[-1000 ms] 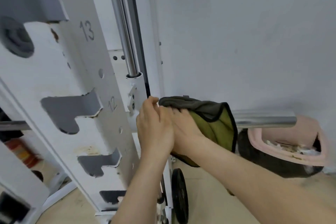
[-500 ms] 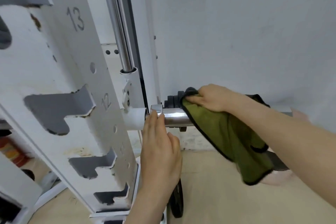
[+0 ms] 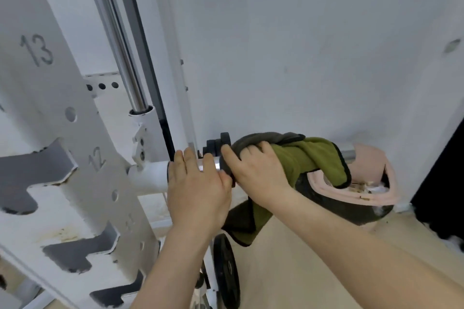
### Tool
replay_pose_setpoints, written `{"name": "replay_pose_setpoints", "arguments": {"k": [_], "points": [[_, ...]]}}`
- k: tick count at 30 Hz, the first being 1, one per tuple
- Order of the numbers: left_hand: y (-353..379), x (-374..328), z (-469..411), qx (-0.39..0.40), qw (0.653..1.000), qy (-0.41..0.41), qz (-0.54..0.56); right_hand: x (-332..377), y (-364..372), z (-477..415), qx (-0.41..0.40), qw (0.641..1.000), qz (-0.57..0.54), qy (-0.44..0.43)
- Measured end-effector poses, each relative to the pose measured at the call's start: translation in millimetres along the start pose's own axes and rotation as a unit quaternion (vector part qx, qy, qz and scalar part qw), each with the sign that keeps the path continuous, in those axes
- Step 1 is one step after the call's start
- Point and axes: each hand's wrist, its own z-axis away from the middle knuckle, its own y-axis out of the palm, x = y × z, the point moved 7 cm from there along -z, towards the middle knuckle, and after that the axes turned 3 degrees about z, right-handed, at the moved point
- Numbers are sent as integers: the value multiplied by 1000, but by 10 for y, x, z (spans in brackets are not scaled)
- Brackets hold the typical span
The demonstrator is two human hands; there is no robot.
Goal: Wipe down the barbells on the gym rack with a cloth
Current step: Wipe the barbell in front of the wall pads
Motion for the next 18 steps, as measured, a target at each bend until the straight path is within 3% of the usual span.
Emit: {"name": "replay_pose_setpoints", "arguments": {"k": [4,6,8,10,12,13,14,15,17,18], "points": [[92,-405,78,13,994,97,-39,-544,-20,235,1,997,45,55],[209,-592,85,20,990,131,-48,-782,-35,289,53,994,40,85],[327,-676,45,19,989,140,-39,-1085,5,343,159,982,24,101],[418,-677,-17,7,989,144,-43,-1425,48,411,257,957,-51,120],[430,-683,-87,-5,987,155,-42,-1717,50,526,324,905,-206,182],[419,-688,-123,-11,986,163,-43,-1847,17,551,288,863,-334,246],[401,-692,-162,-13,985,168,-46,-1967,-42,595,195,792,-468,339],[378,-706,-220,-14,984,170,-46,-2079,-3,758,93,677,-575,450],[329,-741,-350,-4,986,163,-42,-2041,237,1100,-75,390,-692,603],[325,-747,-412,10,987,158,-39,-1917,357,1209,-117,289,-707,635]]}}
